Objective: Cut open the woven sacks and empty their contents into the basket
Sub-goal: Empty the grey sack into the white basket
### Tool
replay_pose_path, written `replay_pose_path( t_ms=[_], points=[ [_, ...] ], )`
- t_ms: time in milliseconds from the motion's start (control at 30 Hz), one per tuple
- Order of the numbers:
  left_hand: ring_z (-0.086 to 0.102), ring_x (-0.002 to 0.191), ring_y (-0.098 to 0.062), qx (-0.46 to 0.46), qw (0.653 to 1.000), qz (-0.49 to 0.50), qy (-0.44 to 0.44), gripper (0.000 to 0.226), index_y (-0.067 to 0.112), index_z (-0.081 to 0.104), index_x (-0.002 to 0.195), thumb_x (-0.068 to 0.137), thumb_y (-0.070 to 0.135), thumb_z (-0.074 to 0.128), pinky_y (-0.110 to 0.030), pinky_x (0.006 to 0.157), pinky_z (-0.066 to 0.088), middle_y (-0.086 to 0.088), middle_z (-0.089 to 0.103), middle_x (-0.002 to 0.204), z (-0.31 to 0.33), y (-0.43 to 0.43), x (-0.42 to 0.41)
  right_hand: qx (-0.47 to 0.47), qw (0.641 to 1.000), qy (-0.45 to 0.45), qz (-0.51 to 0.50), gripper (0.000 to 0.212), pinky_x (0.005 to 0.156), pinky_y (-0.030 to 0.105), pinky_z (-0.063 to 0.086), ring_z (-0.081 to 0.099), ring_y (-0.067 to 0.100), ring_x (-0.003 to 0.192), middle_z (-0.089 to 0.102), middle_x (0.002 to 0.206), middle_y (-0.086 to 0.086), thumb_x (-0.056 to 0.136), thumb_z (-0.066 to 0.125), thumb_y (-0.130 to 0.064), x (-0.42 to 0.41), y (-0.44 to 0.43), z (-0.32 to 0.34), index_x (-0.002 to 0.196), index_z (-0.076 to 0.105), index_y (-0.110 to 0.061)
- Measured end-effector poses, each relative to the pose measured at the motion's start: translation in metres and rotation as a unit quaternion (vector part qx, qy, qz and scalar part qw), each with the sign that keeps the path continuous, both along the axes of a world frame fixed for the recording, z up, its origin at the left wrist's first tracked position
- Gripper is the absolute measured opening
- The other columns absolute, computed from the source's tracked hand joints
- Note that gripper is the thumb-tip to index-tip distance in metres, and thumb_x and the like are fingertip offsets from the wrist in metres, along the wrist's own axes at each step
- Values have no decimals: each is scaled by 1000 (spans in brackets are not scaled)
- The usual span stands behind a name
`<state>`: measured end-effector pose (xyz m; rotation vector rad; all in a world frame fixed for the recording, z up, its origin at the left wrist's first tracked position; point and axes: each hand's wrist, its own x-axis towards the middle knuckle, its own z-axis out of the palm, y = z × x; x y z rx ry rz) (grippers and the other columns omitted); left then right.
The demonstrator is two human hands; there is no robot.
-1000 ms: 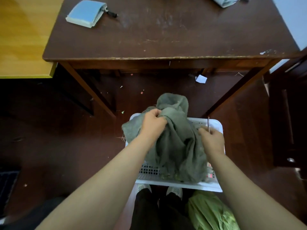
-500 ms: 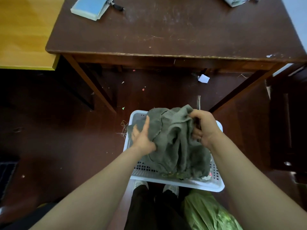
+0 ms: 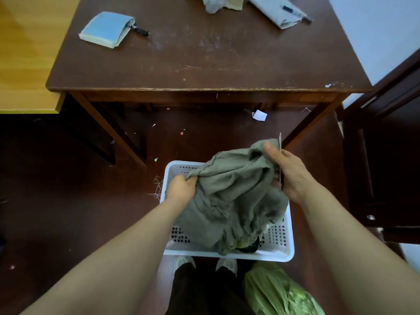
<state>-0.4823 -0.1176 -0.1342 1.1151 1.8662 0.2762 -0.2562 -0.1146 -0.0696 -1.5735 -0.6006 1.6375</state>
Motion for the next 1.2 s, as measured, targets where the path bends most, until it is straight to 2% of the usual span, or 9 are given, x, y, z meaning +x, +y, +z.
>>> replay_pose_path(
  t_ms=[67,133,300,700,800,900,1033,1100,1200],
  points=[
    [58,93,-34,51,998,25,-5,33,-4,64,99,99,25,46,-30,73,39,-17,62,92,18,7,-2,15,992,-121,44,55,64,28,56,68,16,73,72,85,0,56,90,-33,-7,-1,7,101,63,-16],
    [58,97,-34,110,993,38,-18,29,-4,62,97,98,21,48,-36,77,43,-20,64,98,34,16,-1,49,982,-184,12,36,60,22,55,69,11,75,71,87,0,67,86,-19,-12,2,15,96,64,-18],
    [55,86,-23,211,975,51,-45,15,3,61,94,95,14,50,-33,73,40,-8,60,88,76,30,12,126,970,-181,-103,9,75,30,56,69,18,84,72,86,2,79,77,-23,-6,11,23,81,68,-21],
    [60,89,-27,280,958,33,-49,10,15,56,87,93,8,52,-41,78,48,2,58,83,98,13,19,155,945,-217,-188,20,72,31,50,62,13,73,64,70,-3,82,71,-27,-4,-6,28,63,65,-22],
    [59,87,-19,298,952,8,-70,7,11,60,91,92,8,54,-28,78,44,3,62,84,108,15,27,110,955,-249,-114,15,80,38,53,66,24,86,65,74,0,81,69,-29,2,-2,22,67,64,-25],
    [62,91,-31,227,973,-2,-32,12,6,65,89,91,14,56,-41,80,49,-12,67,89,98,16,26,63,955,-290,-11,8,88,44,53,66,24,91,68,83,-2,79,72,-25,-1,-7,17,78,65,-28],
    [63,88,-36,201,978,-14,-49,16,1,66,88,89,14,57,-49,80,51,-20,68,87,98,19,27,123,986,-82,82,79,82,27,53,63,11,105,63,120,-6,68,83,-19,-7,-16,34,135,46,-37],
    [66,88,-35,176,979,-7,-105,13,2,68,89,88,12,59,-51,82,53,-19,70,87,101,16,31,112,978,-57,165,101,85,23,51,59,6,110,55,129,-11,59,85,-22,-17,-20,34,144,32,-39],
    [66,82,-23,84,966,-20,-244,11,6,68,93,87,3,60,-39,84,54,-9,68,82,111,10,39,116,966,-117,200,80,88,27,53,63,5,101,64,115,-8,60,87,-7,-38,-24,22,130,53,-24]
  ],
)
